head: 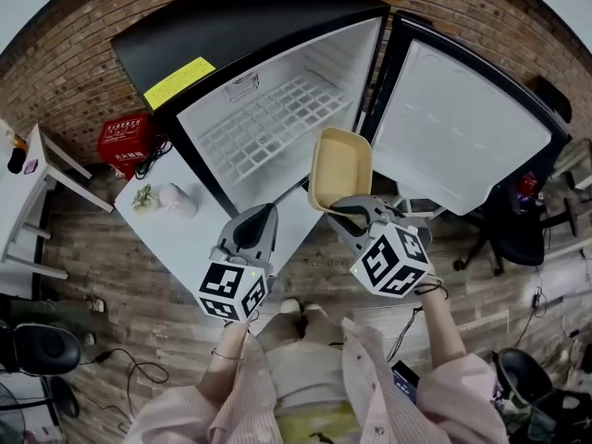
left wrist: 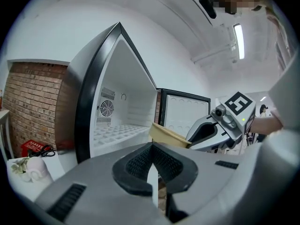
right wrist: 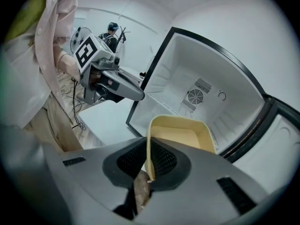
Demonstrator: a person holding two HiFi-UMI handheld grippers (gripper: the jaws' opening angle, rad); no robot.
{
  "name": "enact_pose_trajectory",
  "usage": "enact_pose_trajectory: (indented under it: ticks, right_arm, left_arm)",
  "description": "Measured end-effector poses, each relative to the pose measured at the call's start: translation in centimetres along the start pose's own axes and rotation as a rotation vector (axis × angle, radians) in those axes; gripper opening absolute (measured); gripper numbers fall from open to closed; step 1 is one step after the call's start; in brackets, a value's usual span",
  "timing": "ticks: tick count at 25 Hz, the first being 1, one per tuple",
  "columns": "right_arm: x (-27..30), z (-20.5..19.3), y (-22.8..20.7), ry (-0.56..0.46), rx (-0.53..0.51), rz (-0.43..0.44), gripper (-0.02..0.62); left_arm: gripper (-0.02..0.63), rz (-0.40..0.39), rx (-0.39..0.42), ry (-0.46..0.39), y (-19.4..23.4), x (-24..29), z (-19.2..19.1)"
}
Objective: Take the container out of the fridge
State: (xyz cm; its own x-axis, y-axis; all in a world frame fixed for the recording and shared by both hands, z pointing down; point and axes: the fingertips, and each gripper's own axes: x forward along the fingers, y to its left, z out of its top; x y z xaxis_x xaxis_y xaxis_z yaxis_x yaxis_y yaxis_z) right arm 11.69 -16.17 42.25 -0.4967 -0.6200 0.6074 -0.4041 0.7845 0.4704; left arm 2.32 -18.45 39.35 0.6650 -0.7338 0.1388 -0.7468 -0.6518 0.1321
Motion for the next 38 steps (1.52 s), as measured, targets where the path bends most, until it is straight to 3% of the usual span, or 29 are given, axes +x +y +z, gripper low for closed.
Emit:
enact_pose_trajectory:
  ticks: [17,38]
  right_arm:
    - [-0.2,-3.0,2.3,0.000,0.102,0.048,0.025]
    - [0.0,-3.1,2.0,-0.023,0.094,0.061,0.023]
  left_arm:
    - [-0.011,0.046,-0.005,0.028,-0.2,-0.1,-2.0]
    - [-0.011,0.082,0.011,0.022,0.2,0.3,-1.6]
